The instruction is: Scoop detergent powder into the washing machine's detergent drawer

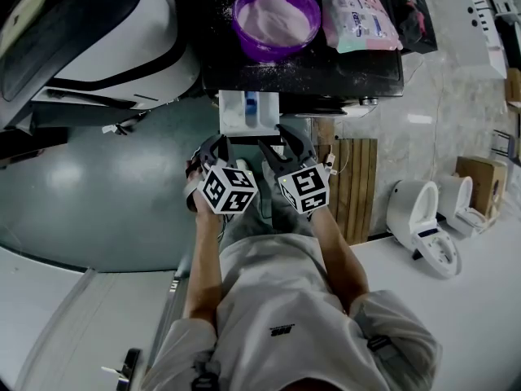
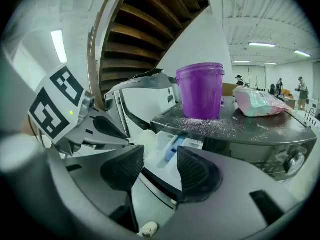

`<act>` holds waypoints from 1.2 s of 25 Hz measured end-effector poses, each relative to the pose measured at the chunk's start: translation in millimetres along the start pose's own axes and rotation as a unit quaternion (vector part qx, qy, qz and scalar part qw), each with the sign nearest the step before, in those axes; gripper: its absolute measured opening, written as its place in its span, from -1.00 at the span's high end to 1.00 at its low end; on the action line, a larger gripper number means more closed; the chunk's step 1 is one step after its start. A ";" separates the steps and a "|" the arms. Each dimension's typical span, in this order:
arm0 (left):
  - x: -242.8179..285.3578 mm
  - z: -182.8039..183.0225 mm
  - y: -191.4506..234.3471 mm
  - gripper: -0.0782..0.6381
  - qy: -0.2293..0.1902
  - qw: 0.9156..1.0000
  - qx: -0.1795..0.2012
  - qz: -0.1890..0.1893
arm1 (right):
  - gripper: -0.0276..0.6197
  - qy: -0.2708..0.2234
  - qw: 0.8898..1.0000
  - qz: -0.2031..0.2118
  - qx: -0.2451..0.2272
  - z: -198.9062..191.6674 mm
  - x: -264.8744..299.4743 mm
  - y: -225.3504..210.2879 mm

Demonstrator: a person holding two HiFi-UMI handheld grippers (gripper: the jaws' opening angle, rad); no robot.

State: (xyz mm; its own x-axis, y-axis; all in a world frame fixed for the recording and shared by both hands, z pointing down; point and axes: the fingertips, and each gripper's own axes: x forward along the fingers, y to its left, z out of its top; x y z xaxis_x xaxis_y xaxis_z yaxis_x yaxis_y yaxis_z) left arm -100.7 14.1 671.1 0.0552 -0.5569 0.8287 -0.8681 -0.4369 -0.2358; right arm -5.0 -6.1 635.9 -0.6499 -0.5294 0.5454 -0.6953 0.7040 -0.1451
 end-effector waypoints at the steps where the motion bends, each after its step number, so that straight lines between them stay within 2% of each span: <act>1: -0.4 0.7 0.6 0.74 0.000 1.000 0.003 0.002 | 0.27 -0.001 1.000 0.000 0.000 0.0 0.2 -0.4; 10: 2.3 -1.1 -2.6 0.74 0.010 1.000 0.021 0.008 | 0.27 0.002 1.000 0.002 0.002 -2.4 0.5 1.3; 30: 0.4 -4.4 -6.1 0.74 0.018 1.000 0.019 0.008 | 0.27 -0.003 1.000 -0.002 0.003 -1.4 -1.8 0.0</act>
State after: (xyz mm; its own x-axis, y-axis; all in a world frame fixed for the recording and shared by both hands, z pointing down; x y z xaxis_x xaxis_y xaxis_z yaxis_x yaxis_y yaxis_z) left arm -97.5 19.6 675.2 0.0231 -0.5388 0.8421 -0.8493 -0.4550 -0.2678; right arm -3.4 -4.5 636.1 -0.6485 -0.5350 0.5415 -0.6998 0.6989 -0.1476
